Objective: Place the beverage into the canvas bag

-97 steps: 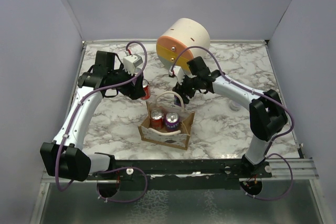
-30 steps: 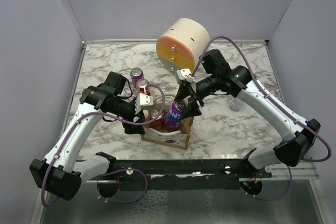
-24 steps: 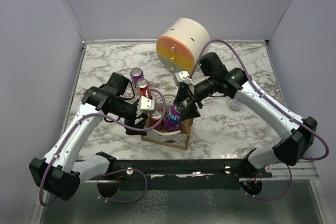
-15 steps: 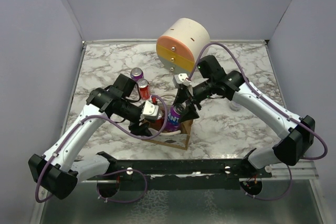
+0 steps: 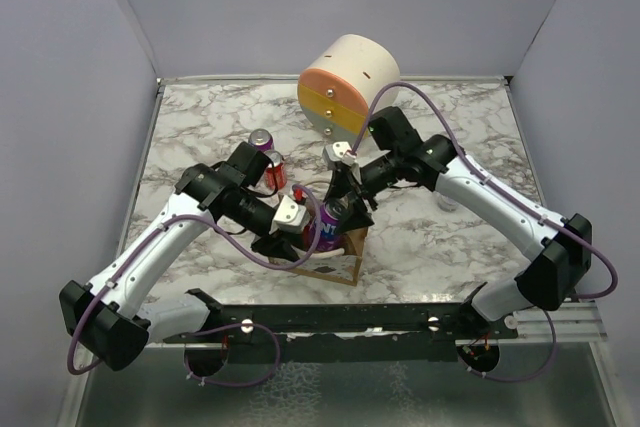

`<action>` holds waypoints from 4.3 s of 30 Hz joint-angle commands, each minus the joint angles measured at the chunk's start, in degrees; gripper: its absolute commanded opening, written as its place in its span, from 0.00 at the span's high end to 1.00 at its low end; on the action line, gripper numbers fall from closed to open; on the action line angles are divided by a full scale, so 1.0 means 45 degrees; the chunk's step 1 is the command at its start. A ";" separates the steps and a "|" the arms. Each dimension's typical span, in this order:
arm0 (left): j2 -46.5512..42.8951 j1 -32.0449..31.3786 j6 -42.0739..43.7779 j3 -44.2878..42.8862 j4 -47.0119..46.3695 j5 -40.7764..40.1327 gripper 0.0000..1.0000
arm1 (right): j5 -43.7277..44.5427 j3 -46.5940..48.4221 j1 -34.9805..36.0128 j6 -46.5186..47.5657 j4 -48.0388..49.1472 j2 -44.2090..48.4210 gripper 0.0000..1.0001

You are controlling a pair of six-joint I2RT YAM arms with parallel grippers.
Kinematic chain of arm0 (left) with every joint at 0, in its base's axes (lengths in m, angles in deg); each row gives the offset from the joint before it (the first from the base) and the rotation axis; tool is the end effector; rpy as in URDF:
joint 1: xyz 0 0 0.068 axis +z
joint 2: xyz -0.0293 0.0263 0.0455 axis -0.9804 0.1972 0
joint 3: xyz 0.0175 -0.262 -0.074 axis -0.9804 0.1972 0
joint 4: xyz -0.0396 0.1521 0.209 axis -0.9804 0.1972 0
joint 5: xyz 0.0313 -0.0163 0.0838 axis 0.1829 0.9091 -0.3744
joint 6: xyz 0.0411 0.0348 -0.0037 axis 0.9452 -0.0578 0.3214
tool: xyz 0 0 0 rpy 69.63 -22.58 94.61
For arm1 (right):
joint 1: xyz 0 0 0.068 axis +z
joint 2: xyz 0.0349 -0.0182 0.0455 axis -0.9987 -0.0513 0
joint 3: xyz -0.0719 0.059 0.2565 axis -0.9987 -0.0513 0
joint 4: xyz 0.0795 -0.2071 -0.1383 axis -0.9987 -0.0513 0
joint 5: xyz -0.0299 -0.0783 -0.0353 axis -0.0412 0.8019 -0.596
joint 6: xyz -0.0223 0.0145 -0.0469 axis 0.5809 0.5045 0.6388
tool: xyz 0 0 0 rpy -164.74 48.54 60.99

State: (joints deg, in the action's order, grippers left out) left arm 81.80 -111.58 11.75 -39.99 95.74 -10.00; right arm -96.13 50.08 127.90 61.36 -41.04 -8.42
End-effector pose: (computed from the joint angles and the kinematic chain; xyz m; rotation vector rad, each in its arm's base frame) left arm 0.1405 -0.1277 0.3291 1.8278 1.4347 -1.1991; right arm 0.2077 0.2199 0.3397 -1.7168 1.5039 1.2999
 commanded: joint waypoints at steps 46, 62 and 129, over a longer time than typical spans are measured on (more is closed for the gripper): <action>-0.0912 0.0621 0.3174 0.0862 0.1496 0.0029 0.99 | 0.3886 -0.0500 0.3361 -0.0666 0.3294 -0.2467 0.99; -0.1043 0.0760 0.3284 0.0901 0.1615 0.0219 1.00 | 0.4547 -0.0407 0.3898 0.0832 0.2851 -0.3354 0.98; -0.0639 0.1262 0.4041 0.0980 0.2179 -0.0406 1.00 | 0.4908 -0.1629 0.4207 0.0470 0.3688 -0.2621 0.22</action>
State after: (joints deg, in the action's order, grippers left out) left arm 78.44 -106.70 27.75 -36.10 105.23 -10.04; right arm -72.06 42.76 145.87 64.53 -25.28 -22.89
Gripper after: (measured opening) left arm 0.117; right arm 0.765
